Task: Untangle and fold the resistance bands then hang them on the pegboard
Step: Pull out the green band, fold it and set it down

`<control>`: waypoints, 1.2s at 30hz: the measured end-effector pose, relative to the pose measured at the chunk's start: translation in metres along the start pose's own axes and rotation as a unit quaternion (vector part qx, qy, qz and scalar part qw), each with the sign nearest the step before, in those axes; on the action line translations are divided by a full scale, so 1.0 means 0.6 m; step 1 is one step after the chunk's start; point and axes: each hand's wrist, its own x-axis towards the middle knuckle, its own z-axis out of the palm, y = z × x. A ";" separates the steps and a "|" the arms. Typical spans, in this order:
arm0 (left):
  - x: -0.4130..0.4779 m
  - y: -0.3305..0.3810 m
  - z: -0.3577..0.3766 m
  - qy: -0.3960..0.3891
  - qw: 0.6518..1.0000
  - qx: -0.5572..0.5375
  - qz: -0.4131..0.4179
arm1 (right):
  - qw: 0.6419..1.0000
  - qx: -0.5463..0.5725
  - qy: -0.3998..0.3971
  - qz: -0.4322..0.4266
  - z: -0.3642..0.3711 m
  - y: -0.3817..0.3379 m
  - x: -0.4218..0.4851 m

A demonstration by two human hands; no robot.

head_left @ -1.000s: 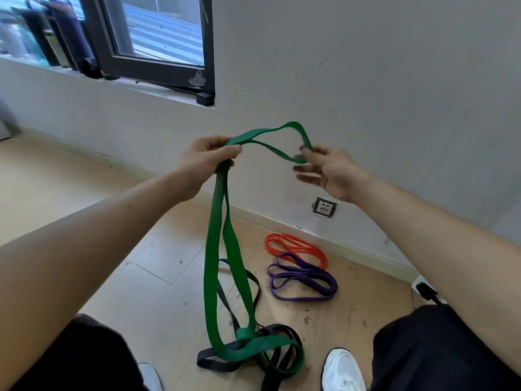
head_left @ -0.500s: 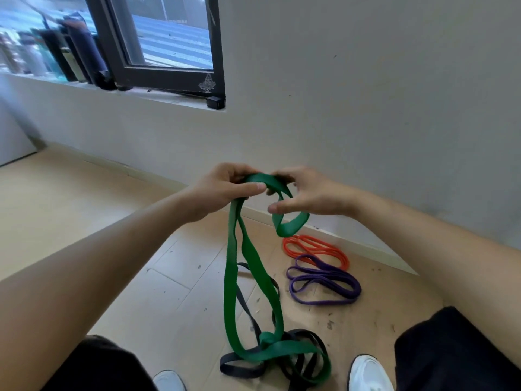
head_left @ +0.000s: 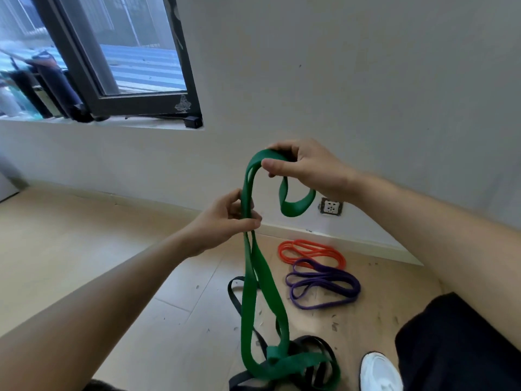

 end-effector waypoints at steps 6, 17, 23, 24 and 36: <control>0.008 -0.006 0.042 -0.047 0.999 -0.007 -0.026 | 0.985 0.114 0.125 -0.017 -0.038 -0.017 0.007; 0.018 0.027 -0.005 0.124 0.986 -0.110 0.007 | 0.964 0.126 0.231 0.032 -0.136 0.044 -0.005; 0.006 0.037 -0.039 0.186 0.968 -0.164 0.027 | 0.985 0.002 0.083 0.149 -0.158 0.113 -0.038; 0.005 0.040 -0.042 0.196 0.965 -0.170 0.031 | 0.985 -0.021 0.055 0.161 -0.156 0.119 -0.043; 0.000 0.111 -0.026 0.216 0.953 -0.183 0.111 | 0.949 -0.122 -0.206 0.204 -0.054 0.112 -0.038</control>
